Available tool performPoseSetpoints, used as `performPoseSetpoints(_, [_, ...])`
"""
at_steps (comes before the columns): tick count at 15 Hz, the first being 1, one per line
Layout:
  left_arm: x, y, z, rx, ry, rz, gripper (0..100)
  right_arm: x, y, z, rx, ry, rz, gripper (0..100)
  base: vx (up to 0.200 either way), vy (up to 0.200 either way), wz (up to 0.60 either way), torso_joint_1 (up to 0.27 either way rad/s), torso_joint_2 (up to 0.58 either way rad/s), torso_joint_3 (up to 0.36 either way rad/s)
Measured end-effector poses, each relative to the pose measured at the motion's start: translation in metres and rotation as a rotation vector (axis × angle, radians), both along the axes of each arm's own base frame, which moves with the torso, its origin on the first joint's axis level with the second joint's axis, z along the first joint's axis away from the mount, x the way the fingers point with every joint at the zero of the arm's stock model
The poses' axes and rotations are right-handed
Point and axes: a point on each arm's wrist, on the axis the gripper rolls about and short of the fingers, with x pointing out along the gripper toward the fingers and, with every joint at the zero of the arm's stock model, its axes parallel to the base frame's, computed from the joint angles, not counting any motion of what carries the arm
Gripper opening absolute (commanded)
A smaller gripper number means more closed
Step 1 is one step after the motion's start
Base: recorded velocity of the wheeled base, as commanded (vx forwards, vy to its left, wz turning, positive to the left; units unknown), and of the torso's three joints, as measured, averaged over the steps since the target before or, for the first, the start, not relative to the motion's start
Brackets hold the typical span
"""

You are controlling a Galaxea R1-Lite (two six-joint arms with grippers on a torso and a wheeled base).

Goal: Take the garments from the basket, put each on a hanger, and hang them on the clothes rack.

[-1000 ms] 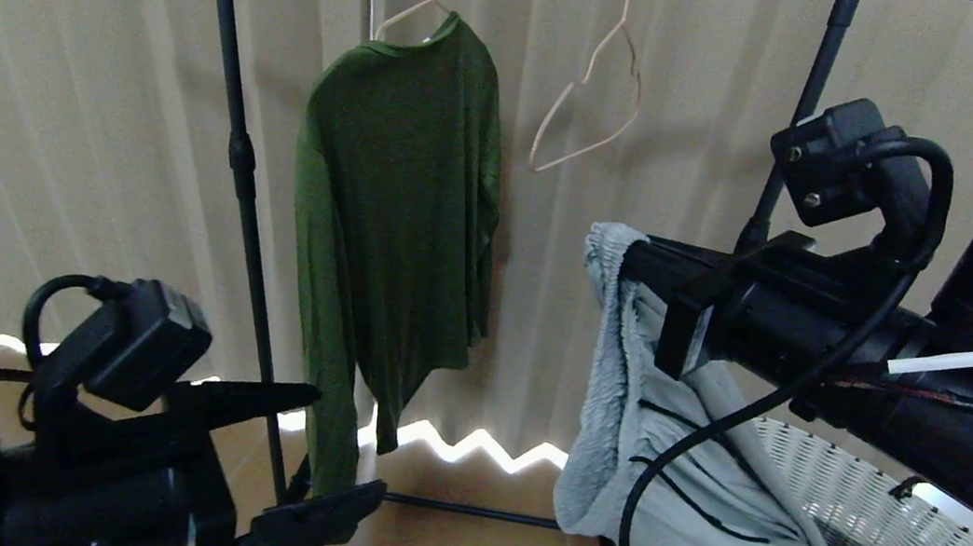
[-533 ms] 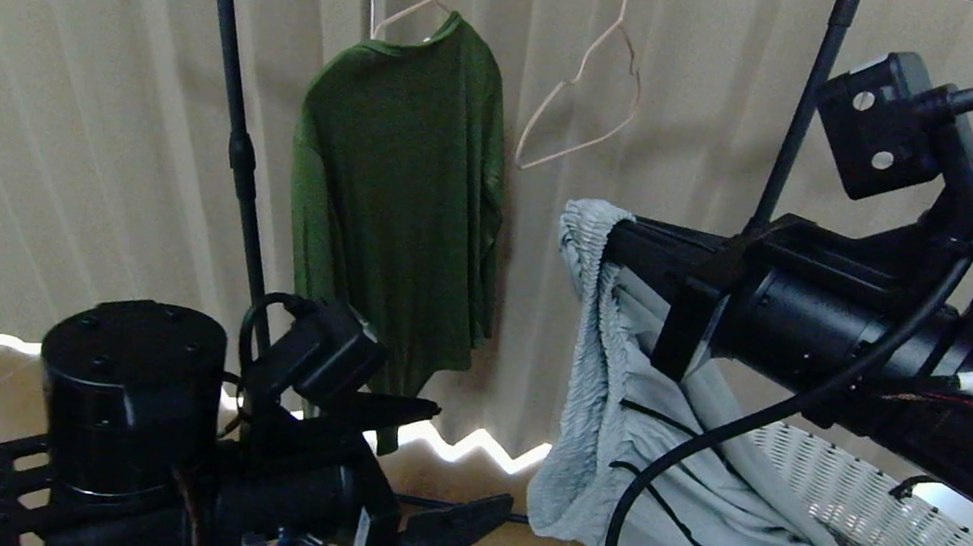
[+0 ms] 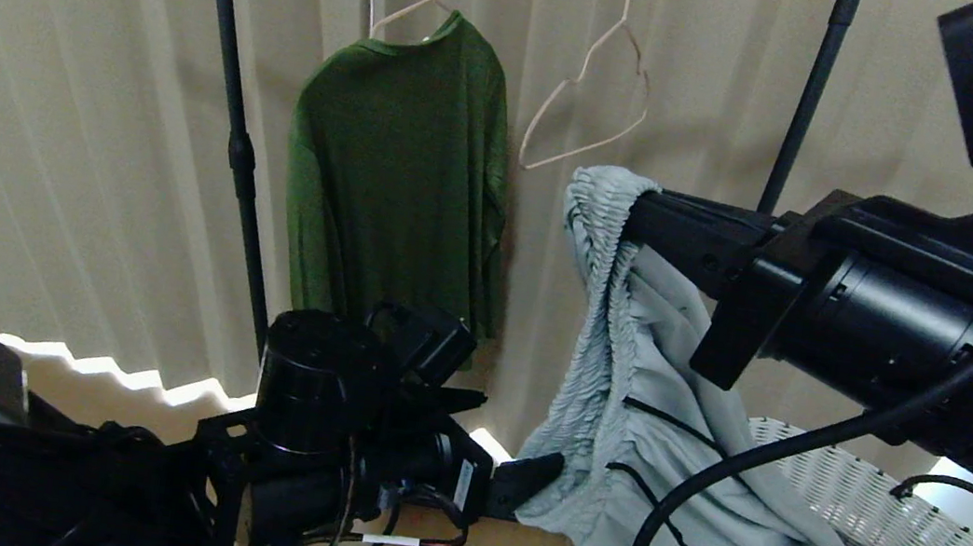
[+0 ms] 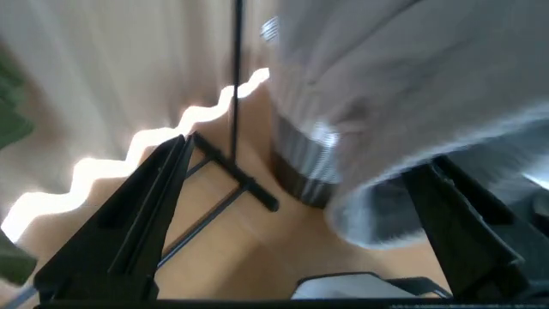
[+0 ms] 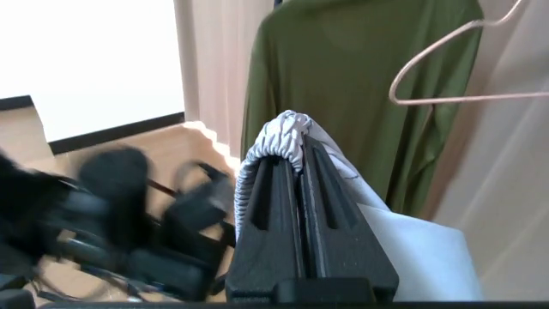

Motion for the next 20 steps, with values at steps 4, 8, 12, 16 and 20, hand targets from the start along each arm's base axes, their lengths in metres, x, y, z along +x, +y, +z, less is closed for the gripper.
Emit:
performPoseSetpoints(4, [0.003, -0.002, -0.019, 0.049, 0.040, 0.024, 0, -0.002, -0.013, 0.008, 0.023, -0.021, -0.004, 0, 0.000, 0.000, 0.00, 0.000, 0.00, 0.000])
performPoseSetpoints(8, [-0.005, 0.005, -0.018, 0.054, -0.008, 0.097, 0, 0.011, -0.028, 0.008, 0.030, -0.015, -0.063, 0, 0.000, 0.000, 0.00, 0.000, 0.00, 0.000])
performPoseSetpoints(12, [-0.023, 0.032, 0.017, 0.036, -0.154, 0.142, 0, 0.025, -0.040, 0.001, 0.013, 0.001, -0.137, 0, 0.000, 0.000, 0.00, 0.000, 0.00, 0.000])
performPoseSetpoints(16, [-0.035, 0.073, 0.073, 0.128, -0.124, 0.220, 0, 0.035, -0.046, -0.004, 0.000, 0.013, -0.181, 0, 0.000, 0.000, 0.00, 0.000, 0.00, 0.000])
performPoseSetpoints(20, [-0.034, 0.107, 0.145, 0.032, -0.250, 0.353, 0, 0.041, -0.052, 0.001, 0.017, -0.008, -0.215, 0, 0.000, 0.000, 0.00, 0.000, 0.00, 0.000])
